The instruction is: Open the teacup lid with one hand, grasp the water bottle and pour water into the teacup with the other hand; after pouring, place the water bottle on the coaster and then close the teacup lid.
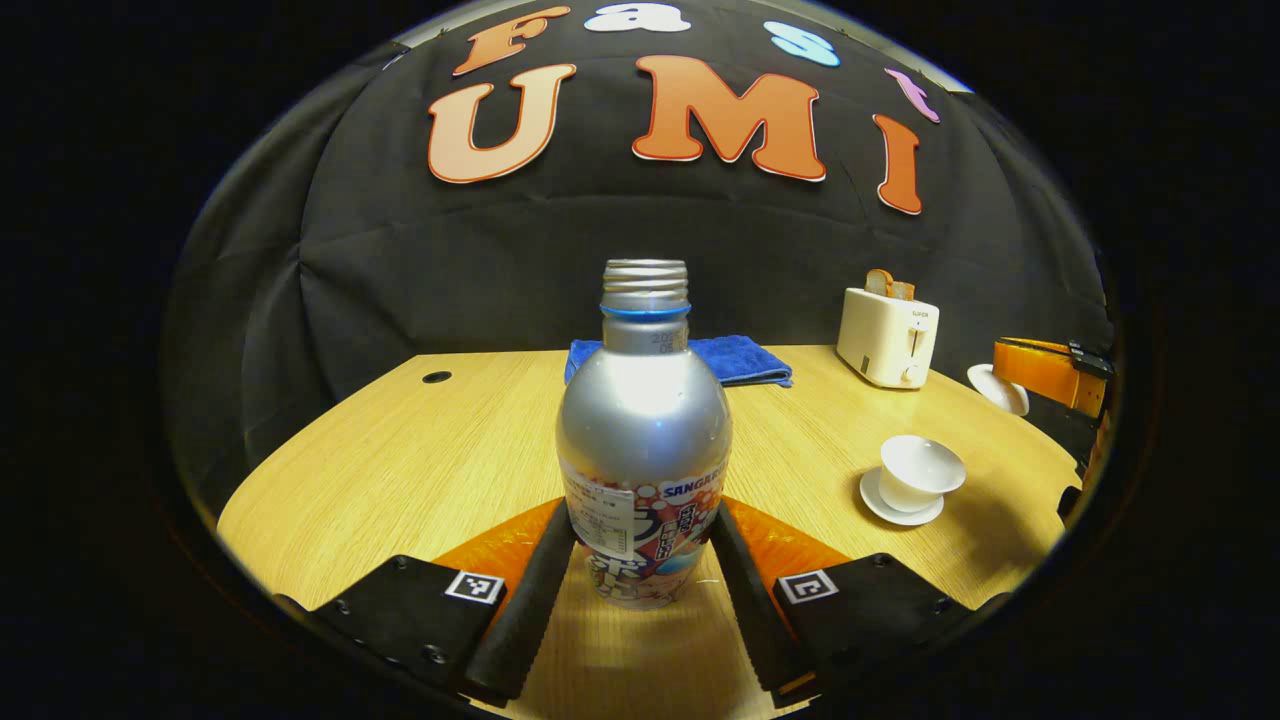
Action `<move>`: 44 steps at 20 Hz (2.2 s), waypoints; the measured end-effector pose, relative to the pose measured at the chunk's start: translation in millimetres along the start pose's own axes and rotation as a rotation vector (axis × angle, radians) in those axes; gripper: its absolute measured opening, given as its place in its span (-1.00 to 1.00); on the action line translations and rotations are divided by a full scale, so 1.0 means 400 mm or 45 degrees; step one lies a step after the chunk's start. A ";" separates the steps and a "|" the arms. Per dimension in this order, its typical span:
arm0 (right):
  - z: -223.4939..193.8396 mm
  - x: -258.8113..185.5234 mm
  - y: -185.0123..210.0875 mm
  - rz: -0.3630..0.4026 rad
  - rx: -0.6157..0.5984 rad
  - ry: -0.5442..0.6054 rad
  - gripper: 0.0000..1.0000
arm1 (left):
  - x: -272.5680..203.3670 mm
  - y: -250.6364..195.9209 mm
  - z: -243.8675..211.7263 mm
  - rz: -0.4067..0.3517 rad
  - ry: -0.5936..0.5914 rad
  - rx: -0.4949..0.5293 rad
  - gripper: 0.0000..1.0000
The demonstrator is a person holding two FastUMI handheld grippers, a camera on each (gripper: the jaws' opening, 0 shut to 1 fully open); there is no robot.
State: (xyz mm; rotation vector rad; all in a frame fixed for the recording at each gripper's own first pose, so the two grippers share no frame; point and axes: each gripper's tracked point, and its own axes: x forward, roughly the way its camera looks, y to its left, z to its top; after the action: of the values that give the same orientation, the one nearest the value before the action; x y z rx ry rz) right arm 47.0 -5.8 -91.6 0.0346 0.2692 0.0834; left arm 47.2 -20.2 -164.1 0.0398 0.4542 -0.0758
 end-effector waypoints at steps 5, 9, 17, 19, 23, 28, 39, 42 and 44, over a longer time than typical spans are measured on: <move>-0.002 -0.014 -0.031 -0.023 0.014 -0.013 -0.64 | 0.022 -0.015 0.044 0.063 -0.032 0.239 0.69; 0.006 -0.030 -0.065 -0.043 0.029 -0.032 -0.64 | 0.031 -0.038 0.050 0.111 -0.035 0.522 0.69; 0.008 -0.063 -0.138 -0.092 0.053 -0.060 -0.64 | 0.081 -0.111 0.042 0.108 -0.016 0.901 0.69; 0.006 -0.070 -0.155 -0.103 0.056 -0.067 -0.64 | 0.076 -0.124 0.047 0.116 -0.020 0.996 0.69; 0.000 -0.083 -0.181 -0.119 0.078 -0.069 -0.64 | 0.106 -0.164 0.045 0.107 -0.038 1.211 0.65; -0.010 -0.093 -0.203 -0.136 0.089 -0.068 -0.64 | 0.134 -0.205 0.037 0.084 -0.038 1.407 0.65; -0.017 -0.116 -0.243 -0.185 0.090 -0.071 -0.64 | 0.148 -0.221 0.100 0.124 -0.127 1.822 0.66; -0.022 -0.122 -0.247 -0.193 0.087 -0.071 -0.64 | 0.143 -0.227 0.115 0.122 -0.152 1.927 0.65; -0.022 -0.128 -0.252 -0.199 0.086 -0.071 -0.64 | 0.143 -0.229 0.120 0.120 -0.160 1.980 0.66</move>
State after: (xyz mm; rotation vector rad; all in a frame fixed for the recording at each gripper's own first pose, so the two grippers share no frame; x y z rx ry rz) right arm 3.3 -110.3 -91.0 0.0823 0.2182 -0.0822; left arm 112.1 -117.9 -148.1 1.5728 0.1729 -0.3225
